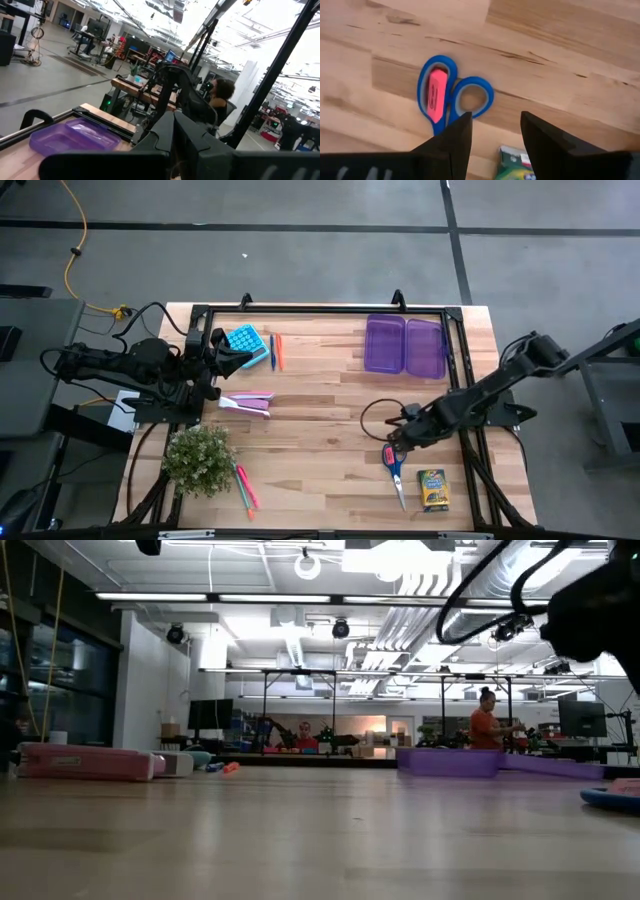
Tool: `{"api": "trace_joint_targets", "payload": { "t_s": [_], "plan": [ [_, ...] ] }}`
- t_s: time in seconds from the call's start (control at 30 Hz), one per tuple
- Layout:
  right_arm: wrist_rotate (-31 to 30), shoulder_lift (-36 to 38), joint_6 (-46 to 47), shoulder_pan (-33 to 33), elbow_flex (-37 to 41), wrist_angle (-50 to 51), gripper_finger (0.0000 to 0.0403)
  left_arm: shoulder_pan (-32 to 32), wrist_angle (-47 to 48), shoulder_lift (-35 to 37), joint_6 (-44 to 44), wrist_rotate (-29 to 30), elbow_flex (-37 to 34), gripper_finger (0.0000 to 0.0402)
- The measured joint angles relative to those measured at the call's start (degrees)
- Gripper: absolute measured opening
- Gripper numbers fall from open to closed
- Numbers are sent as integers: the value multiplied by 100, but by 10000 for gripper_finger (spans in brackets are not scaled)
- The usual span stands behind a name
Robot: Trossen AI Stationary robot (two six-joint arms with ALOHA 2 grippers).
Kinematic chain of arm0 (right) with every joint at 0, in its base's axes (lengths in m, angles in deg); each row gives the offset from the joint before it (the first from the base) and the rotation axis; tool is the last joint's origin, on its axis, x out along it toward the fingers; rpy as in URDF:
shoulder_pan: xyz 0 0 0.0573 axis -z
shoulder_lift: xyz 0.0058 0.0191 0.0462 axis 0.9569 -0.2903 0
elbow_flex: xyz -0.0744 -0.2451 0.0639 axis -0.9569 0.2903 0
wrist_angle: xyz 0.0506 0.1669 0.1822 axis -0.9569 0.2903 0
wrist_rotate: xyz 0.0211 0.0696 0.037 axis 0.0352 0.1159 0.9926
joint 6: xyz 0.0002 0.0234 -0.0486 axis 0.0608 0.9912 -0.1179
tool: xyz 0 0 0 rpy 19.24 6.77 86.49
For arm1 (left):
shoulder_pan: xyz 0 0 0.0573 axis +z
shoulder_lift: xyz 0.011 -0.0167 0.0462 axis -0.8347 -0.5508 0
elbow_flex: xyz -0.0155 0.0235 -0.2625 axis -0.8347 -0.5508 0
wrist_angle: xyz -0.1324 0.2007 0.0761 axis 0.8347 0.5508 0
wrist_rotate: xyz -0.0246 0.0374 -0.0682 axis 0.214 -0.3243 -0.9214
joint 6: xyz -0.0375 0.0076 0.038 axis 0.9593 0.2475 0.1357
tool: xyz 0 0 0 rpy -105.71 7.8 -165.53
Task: Pack school essentials
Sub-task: Put the blue scissors into the violet supply box
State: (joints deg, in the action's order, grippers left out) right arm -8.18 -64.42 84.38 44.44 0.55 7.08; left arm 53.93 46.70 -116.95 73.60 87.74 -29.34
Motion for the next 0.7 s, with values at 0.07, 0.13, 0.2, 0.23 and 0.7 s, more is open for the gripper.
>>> {"api": "trace_joint_targets", "payload": {
  "t_s": [0.07,0.13,0.2,0.23,0.7],
  "plan": [
    [94,-239,-2,2,0,-245,161,0,0,-2,0,0,0,0],
    [279,-472,-26,2,0,-431,161,0,0,0,0,0,0,0],
    [369,-686,-27,-1,0,-596,161,0,0,0,0,0,0,0],
    [400,-777,-29,-1,0,-641,161,0,0,0,0,0,0,0],
    [333,-1464,20,2,-33,-739,155,0,0,0,-1,44,0,0]
  ]
}}
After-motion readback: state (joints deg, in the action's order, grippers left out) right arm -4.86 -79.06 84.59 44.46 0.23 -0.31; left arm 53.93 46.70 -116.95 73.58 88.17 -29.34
